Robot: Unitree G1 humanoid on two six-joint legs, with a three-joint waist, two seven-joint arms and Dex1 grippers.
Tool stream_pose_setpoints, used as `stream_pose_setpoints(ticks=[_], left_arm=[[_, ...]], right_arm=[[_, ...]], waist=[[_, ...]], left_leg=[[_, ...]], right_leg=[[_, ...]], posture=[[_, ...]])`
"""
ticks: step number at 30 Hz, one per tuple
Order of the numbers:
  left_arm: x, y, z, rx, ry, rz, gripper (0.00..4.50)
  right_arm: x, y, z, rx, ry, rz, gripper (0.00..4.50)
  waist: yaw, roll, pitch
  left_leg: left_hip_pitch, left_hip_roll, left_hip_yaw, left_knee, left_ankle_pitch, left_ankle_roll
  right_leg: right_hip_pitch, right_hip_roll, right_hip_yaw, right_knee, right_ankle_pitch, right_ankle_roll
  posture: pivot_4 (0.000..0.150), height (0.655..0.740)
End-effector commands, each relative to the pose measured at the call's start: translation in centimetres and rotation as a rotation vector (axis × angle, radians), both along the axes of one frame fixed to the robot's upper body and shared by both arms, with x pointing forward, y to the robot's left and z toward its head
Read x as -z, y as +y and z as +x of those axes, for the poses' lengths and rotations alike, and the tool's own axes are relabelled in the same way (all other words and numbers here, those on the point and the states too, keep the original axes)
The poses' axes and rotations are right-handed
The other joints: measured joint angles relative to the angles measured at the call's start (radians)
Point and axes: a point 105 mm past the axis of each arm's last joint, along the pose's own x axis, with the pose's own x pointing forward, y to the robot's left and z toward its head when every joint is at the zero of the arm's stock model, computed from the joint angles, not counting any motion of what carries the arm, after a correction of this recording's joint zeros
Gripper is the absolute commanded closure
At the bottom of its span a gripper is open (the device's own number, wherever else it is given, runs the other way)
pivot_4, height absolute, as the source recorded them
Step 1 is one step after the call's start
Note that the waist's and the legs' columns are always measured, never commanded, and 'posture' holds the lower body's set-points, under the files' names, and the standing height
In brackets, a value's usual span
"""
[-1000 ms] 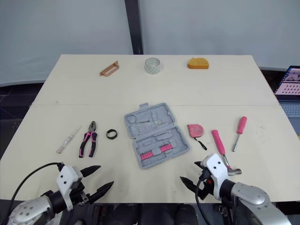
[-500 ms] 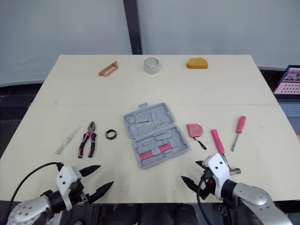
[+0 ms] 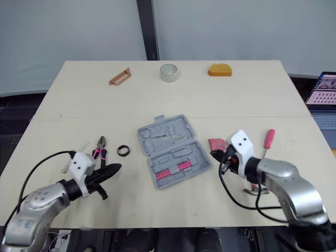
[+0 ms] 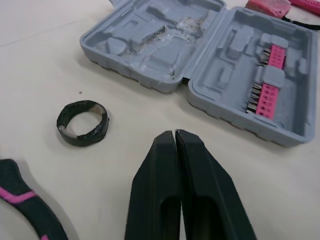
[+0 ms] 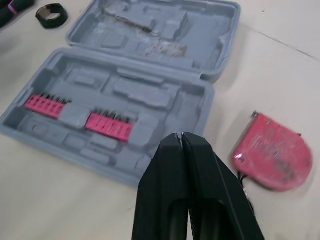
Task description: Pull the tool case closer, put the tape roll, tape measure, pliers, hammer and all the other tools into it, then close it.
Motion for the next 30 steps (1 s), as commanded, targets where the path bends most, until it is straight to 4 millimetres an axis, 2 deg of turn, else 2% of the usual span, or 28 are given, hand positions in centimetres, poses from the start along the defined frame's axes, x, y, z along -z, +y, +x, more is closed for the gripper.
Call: stream_pose_setpoints(ticks=[1,6,12,20,30], left_arm=[[0.1,-0.2,1.0,-0.016,0.019,0.026,4.47],[0.4,-1.9,3.4,0.025,0.088,0.028,4.47],[2.5,-2.2,4.9,0.039,0.186,0.078,4.47],[3.1,-3.6,5.9,0.09,0.213,0.069,4.47],[3.5,-4.4,6.2,0.133,0.213,0.081,4.47]], right_arm=[[-0.3,-0.1,1.3,0.004,-0.003,-0.036,4.5],[-0.2,0.1,5.0,0.063,0.055,-0.063,4.5],[1.5,0.6,8.6,0.095,0.087,-0.122,4.5],[3.3,1.9,10.2,0.061,0.104,-0.143,4.5],[3.6,3.4,10.5,-0.005,0.11,-0.141,4.5]], waist=[[0.0,0.0,0.0],[-0.002,0.0,0.0],[-0.013,0.0,0.0],[-0.028,0.0,0.0],[-0.032,0.0,0.0]], left_leg=[[0.0,0.0,0.0,0.0,0.0,0.0],[0.0,0.0,0.0,0.001,0.002,-0.001],[-0.001,0.0,0.001,-0.002,0.001,-0.001],[-0.008,0.0,0.002,0.001,0.003,-0.001],[-0.008,0.0,0.003,0.002,0.003,-0.002]], right_leg=[[0.0,0.0,0.0,0.0,0.0,0.0],[0.0,0.0,0.0,0.002,0.0,0.0],[-0.003,0.0,0.0,0.0,0.0,0.0],[-0.012,0.0,0.001,0.005,0.0,0.0],[-0.013,0.0,0.002,0.007,0.001,0.0]], posture=[[0.15,0.74],[0.15,0.74],[0.15,0.74],[0.15,0.74],[0.15,0.74]])
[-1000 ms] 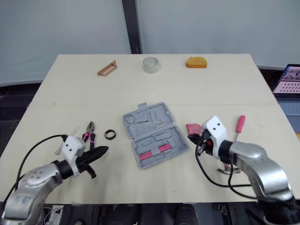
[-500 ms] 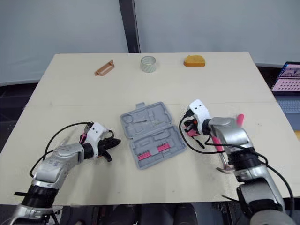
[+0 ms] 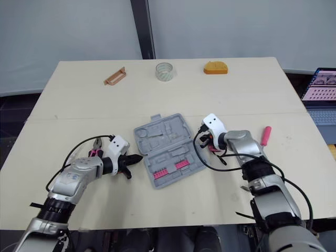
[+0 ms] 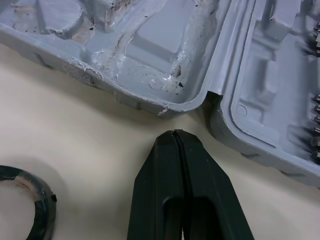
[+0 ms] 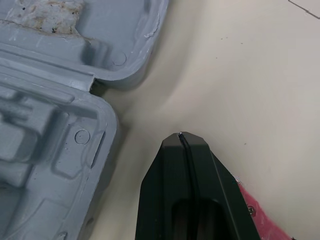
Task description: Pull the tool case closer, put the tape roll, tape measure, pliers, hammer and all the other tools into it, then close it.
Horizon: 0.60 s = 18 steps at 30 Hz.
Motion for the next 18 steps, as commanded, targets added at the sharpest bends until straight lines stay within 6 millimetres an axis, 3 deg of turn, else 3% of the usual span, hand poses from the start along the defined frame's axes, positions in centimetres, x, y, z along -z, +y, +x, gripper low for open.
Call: stream_pose_setpoints(ticks=[1,11,18], left_arm=[[0.3,-0.7,-0.2,0.032,0.0,0.009,4.47],[0.4,-1.7,-0.3,0.06,0.002,-0.003,4.47],[0.9,-1.6,-0.2,0.067,0.001,0.017,4.47]], right_arm=[[-0.3,1.2,-0.2,-0.062,-0.001,0.018,4.5],[-0.6,4.4,-0.3,-0.152,-0.023,0.062,4.5],[-0.5,4.8,0.1,-0.173,-0.053,0.045,4.5]], waist=[[0.0,0.0,0.0],[-0.018,0.0,0.0],[-0.021,0.0,0.0]], left_leg=[[0.0,0.0,0.0,0.0,0.0,0.0],[0.002,0.0,0.001,-0.001,0.0,0.0],[0.003,0.0,0.002,-0.001,0.0,0.0]], right_leg=[[0.0,0.0,0.0,0.0,0.0,0.0],[0.0,0.0,0.001,0.002,0.0,0.0],[0.0,0.0,0.002,0.003,0.0,0.0]], posture=[[0.15,0.74],[0.15,0.74],[0.15,0.74]])
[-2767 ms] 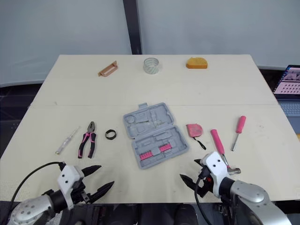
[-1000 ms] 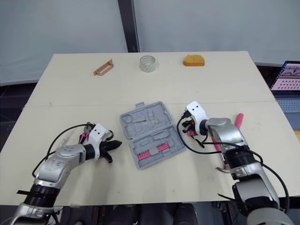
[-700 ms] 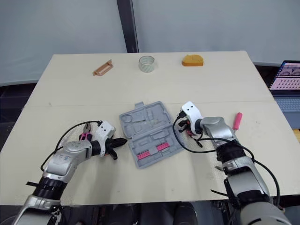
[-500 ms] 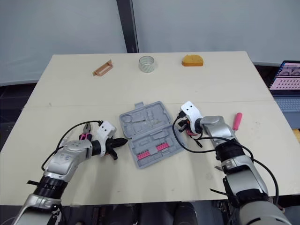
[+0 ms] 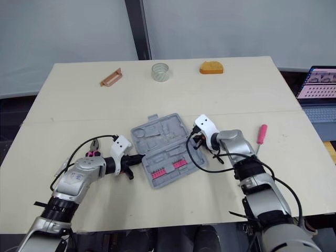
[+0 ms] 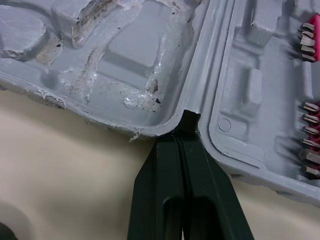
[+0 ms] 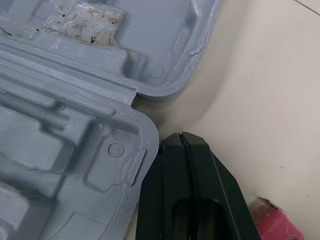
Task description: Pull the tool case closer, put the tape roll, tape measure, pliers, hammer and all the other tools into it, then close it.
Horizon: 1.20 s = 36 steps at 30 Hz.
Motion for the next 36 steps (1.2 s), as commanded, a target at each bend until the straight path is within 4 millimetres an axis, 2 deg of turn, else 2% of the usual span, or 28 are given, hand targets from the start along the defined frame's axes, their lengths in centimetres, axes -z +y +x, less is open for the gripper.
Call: stream_pose_setpoints(ticks=[1,9,20,22,26,36], left_arm=[[0.8,-0.7,-0.2,0.03,0.012,0.009,4.47],[1.0,-0.6,-0.2,0.031,0.01,0.014,4.47],[1.4,-0.4,-0.4,0.03,0.008,0.022,4.47],[1.4,-0.4,-0.4,0.029,0.006,0.024,4.47],[1.3,-0.4,-0.3,0.027,0.001,0.022,4.47],[1.7,-0.6,-1.2,0.051,0.016,0.025,4.47]], right_arm=[[-0.8,1.8,0.2,-0.069,-0.044,0.029,4.5],[-1.4,2.1,1.0,-0.081,-0.092,0.033,4.5],[-2.0,1.3,2.3,-0.07,-0.156,-0.017,4.5],[-2.2,1.6,2.1,-0.101,-0.153,-0.001,4.5],[-1.7,2.3,0.0,-0.227,-0.113,0.006,4.5],[-0.2,2.4,-3.4,-0.27,-0.049,0.001,4.5]], waist=[[0.0,0.0,0.0],[0.0,0.0,0.0],[0.001,0.0,0.0],[0.001,0.0,0.0],[0.002,0.0,0.0],[0.0,0.0,0.0]], left_leg=[[0.0,0.0,0.0,0.0,0.0,0.0],[0.002,0.0,0.002,0.0,0.0,0.0],[0.002,0.0,0.002,0.0,0.0,0.0],[0.002,0.0,0.002,0.0,0.0,0.0],[0.002,0.0,0.002,0.0,0.0,0.0],[0.003,0.0,0.003,-0.001,0.0,0.0]], right_leg=[[0.0,0.0,0.0,0.0,0.0,0.0],[0.0,0.0,0.003,0.002,0.0,0.0],[0.0,0.0,0.003,0.002,0.0,0.0],[0.0,0.0,0.003,0.002,0.0,0.0],[0.0,0.0,0.003,0.002,0.0,0.0],[0.0,0.0,0.004,0.003,0.0,0.0]], posture=[[0.15,0.74],[0.15,0.74],[0.15,0.74],[0.15,0.74],[0.15,0.74],[0.15,0.74]])
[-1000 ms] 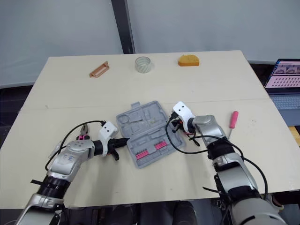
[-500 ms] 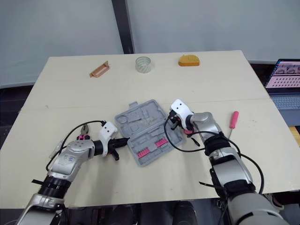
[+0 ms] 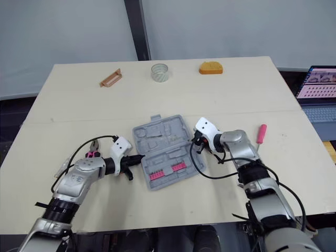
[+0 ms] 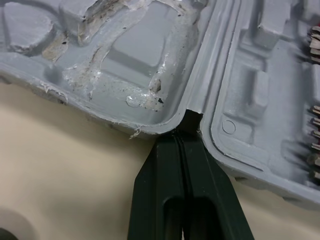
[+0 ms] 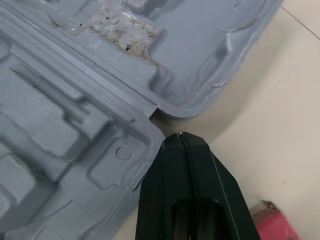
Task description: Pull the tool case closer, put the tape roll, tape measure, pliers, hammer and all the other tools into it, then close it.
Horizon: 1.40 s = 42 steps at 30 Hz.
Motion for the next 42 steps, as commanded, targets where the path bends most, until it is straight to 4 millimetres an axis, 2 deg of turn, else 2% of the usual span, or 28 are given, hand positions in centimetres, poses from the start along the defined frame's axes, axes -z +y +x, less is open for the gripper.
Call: stream_pose_setpoints(ticks=[1,7,12,21,28,42], left_arm=[[1.2,-0.8,-1.2,0.034,0.046,0.009,4.47],[1.5,-1.2,-2.5,0.06,0.083,0.0,4.47],[1.8,-1.4,-4.5,0.101,0.131,-0.006,4.47],[2.1,-0.8,-7.0,0.141,0.186,0.018,4.47],[2.2,-0.9,-7.9,0.175,0.208,0.027,4.47],[2.1,-1.7,-9.2,0.246,0.261,0.019,4.47]], right_arm=[[0.0,2.5,-1.8,-0.096,0.029,0.04,4.5],[0.5,2.7,-3.3,-0.104,0.066,0.033,4.5],[0.4,2.5,-4.3,-0.098,0.081,0.036,4.5],[0.5,1.7,-7.4,-0.089,0.141,0.036,4.5],[0.6,1.1,-9.8,-0.064,0.192,0.045,4.5],[0.9,0.3,-11.9,0.002,0.234,0.048,4.5]], waist=[[-0.001,0.0,0.0],[-0.001,0.0,0.0],[0.0,0.0,0.0],[0.005,0.0,0.0],[0.011,0.0,0.0],[0.029,0.0,0.0]], left_leg=[[0.0,0.0,0.0,0.0,0.0,0.0],[0.002,0.001,0.002,-0.001,0.0,0.0],[0.002,0.001,0.003,-0.001,0.0,0.0],[0.002,0.001,0.004,-0.002,-0.001,0.001],[0.002,0.001,0.006,-0.002,-0.001,0.001],[0.003,0.001,0.011,-0.001,-0.002,0.002]], right_leg=[[0.0,0.0,0.0,0.0,0.0,0.0],[0.0,0.0,0.001,0.0,0.0,0.0],[0.0,0.0,0.001,0.0,0.0,0.0],[-0.001,0.0,0.003,-0.001,0.0,0.0],[-0.001,0.0,0.004,-0.002,0.0,0.0],[-0.002,0.0,0.009,-0.002,0.0,0.0]], posture=[[0.15,0.74],[0.15,0.74],[0.15,0.74],[0.15,0.74],[0.15,0.74],[0.15,0.74]])
